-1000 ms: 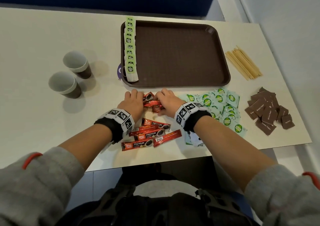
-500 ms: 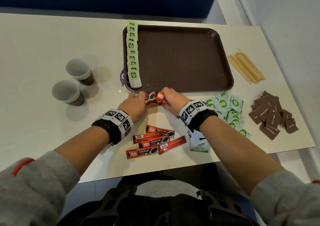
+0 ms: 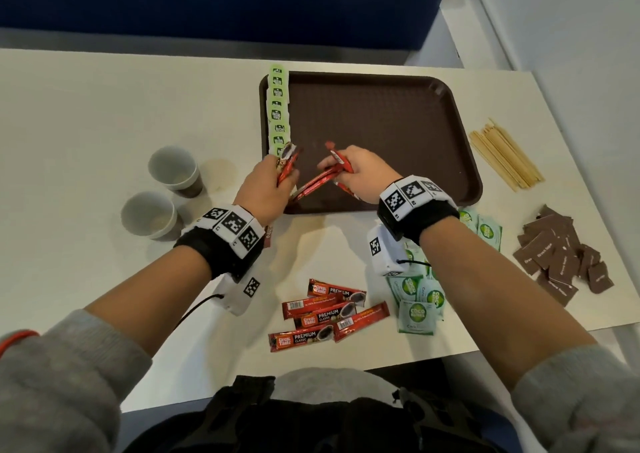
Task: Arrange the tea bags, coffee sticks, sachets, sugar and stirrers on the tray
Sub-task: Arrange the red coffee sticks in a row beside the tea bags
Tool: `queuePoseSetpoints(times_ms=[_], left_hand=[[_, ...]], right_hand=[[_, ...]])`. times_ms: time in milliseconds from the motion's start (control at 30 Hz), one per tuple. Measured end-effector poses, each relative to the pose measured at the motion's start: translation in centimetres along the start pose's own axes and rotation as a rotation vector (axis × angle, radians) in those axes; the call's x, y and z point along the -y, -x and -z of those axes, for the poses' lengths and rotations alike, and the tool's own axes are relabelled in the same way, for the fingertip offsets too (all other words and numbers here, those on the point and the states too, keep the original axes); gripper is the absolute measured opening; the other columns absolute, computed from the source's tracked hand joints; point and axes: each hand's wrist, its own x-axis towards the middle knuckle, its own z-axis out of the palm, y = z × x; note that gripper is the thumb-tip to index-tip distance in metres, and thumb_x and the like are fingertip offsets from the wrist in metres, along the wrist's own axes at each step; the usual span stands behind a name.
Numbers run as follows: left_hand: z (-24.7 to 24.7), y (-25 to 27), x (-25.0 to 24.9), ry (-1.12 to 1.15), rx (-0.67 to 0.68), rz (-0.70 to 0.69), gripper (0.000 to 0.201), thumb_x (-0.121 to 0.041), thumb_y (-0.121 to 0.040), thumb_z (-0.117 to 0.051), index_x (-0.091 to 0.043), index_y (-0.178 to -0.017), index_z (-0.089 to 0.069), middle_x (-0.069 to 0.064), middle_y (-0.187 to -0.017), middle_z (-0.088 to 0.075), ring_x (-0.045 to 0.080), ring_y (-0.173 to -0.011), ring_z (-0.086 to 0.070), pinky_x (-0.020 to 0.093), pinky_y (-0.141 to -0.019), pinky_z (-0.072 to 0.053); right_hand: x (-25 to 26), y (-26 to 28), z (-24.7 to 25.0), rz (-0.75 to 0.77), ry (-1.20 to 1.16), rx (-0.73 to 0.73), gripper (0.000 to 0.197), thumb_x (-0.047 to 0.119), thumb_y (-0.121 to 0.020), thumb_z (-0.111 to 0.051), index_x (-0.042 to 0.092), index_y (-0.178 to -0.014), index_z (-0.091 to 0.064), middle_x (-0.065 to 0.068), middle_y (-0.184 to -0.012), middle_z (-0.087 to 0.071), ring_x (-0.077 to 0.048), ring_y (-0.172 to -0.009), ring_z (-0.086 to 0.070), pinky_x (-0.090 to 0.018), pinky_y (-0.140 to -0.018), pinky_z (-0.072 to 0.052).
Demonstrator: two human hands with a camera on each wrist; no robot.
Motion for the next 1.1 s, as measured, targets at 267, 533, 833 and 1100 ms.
queuePoseSetpoints(times_ms=[267,533,833,1100], left_hand=[[0.6,-2.1,-0.4,-0.113,0.176,-0.078,0.039,-0.039,-0.095,-0.051,-0.014,-0.125,-0.043,0.005,-0.104,-0.057,0.022,-0.096,-0.055,0.029,-0.076,-0.042],[0.8,-4.7,-1.5,0.199,0.013,0.093,0.019,-0.024,-0.092,-0.047,-0.015,-0.102,-0.060,0.006,-0.086,-0.069,0.025,-0.083,-0.068,0.040,-0.073,-0.056],[-0.2,-6.6,-2.7,0.399,0.004,0.086,0.030,-0.032,-0.090,-0.063,-0.011,-0.110,-0.056,0.008,-0.094,-0.069,0.022,-0.082,-0.070,0.029,-0.065,-0.057],[-0.9,-8.9,-3.2,0.416,-0.056,0.144,0.042,-0.028,-0.074,-0.066,-0.015,-0.114,-0.060,0.006,-0.096,-0.070,0.021,-0.087,-0.068,0.050,-0.088,-0.054]], right_hand=[[2.5,-2.9,0.3,0.022,-0.166,-0.037,0.028,0.006,-0.090,-0.053,0.019,-0.113,-0.065,-0.008,-0.115,-0.060,-0.022,-0.103,-0.059,-0.031,-0.091,-0.047],[2.2,-5.0,-0.1,0.015,-0.324,-0.115,0.035,0.014,-0.091,-0.058,0.015,-0.127,-0.056,0.000,-0.106,-0.063,-0.015,-0.103,-0.059,-0.027,-0.096,-0.043],[0.8,-7.5,1.1,0.031,-0.377,-0.093,0.027,0.013,-0.092,-0.055,0.009,-0.118,-0.062,-0.005,-0.100,-0.065,-0.014,-0.089,-0.060,-0.021,-0.081,-0.045],[0.0,-9.5,1.5,-0.004,-0.541,-0.038,0.026,0.020,-0.094,-0.053,0.019,-0.119,-0.061,-0.026,-0.106,-0.066,-0.042,-0.097,-0.063,-0.052,-0.088,-0.052]])
